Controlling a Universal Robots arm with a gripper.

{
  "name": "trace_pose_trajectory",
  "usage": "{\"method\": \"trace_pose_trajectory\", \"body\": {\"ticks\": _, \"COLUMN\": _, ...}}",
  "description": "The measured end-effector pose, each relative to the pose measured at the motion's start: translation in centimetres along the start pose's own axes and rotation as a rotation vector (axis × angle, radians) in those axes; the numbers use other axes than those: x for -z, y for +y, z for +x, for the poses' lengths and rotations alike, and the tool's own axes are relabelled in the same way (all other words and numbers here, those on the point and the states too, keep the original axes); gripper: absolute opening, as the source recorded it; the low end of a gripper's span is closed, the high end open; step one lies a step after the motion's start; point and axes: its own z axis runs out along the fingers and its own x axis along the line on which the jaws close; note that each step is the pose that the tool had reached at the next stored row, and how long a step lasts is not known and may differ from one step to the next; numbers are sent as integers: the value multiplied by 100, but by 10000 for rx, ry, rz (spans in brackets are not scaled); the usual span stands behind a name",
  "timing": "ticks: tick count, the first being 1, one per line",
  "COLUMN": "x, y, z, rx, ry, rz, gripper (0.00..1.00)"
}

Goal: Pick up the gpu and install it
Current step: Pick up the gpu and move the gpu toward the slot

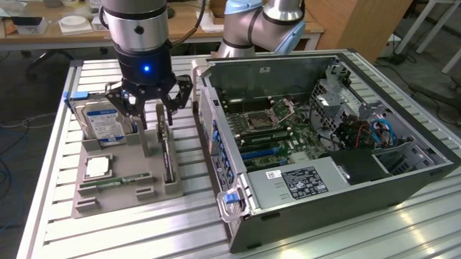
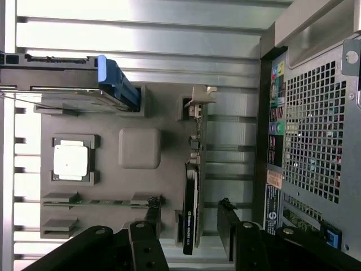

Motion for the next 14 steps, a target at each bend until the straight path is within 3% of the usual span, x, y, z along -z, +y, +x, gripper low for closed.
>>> {"method": "trace_pose_trajectory", "body": {"ticks": 14, "x": -199, "y": -137, "z": 6, "rx": 0, "ry": 0, "rz": 0, "gripper": 53}}
